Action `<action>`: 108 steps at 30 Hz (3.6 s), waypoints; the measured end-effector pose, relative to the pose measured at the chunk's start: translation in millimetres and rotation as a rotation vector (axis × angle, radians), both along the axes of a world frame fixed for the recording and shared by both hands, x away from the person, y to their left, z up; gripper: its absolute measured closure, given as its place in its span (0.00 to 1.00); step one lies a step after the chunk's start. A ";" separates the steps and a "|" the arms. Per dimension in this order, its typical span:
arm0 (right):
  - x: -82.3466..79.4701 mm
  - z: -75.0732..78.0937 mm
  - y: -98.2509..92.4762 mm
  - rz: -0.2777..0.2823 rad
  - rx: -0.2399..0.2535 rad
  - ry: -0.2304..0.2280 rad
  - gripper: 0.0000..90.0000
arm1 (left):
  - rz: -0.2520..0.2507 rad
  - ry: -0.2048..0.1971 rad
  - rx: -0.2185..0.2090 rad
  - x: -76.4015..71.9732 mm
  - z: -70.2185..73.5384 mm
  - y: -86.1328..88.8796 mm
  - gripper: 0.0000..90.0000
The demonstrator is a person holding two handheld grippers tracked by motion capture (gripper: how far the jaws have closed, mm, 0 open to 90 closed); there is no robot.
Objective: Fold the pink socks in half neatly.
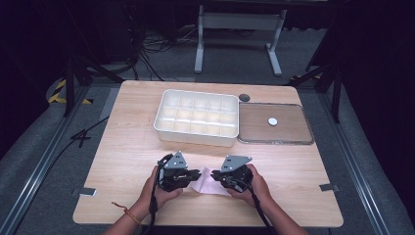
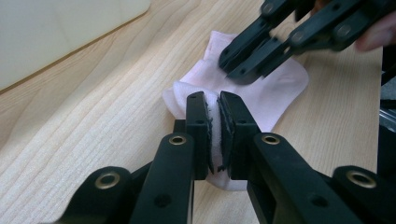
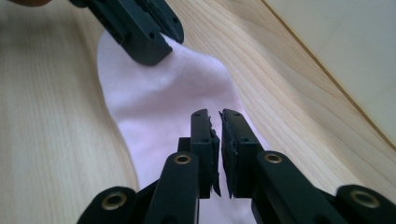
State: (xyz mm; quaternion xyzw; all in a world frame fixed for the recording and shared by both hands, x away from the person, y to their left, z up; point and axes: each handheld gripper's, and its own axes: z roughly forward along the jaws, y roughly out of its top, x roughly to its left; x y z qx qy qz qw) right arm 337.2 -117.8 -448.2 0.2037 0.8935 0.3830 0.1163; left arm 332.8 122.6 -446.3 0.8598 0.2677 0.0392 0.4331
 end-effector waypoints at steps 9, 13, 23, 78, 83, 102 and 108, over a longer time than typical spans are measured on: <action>-6.3 -4.3 -13.8 0.023 -0.065 0.035 0.92 | 0.001 0.001 -0.002 -1.3 1.3 -2.5 0.92; -5.6 -13.1 -10.5 0.034 -0.097 0.052 0.94 | -0.008 0.002 -0.025 -0.3 3.6 -5.2 0.92; -5.4 -18.5 -9.9 0.035 -0.088 0.068 0.96 | -0.043 -0.006 0.000 1.3 11.6 -26.0 0.92; 8.8 -17.5 -68.3 -0.094 -0.071 0.075 0.91 | -0.136 -0.040 0.106 5.5 10.2 -95.2 0.92; 12.2 -19.6 -71.2 -0.099 -0.033 0.110 0.91 | -0.151 -0.038 0.106 4.2 8.3 -102.7 0.92; 10.7 -16.7 -73.9 -0.106 -0.056 0.047 0.86 | -0.133 -0.009 0.109 2.3 -13.0 -113.3 0.80; 11.0 -18.8 -73.2 -0.098 -0.051 0.059 0.88 | -0.138 0.004 0.023 3.1 0.4 -103.1 0.67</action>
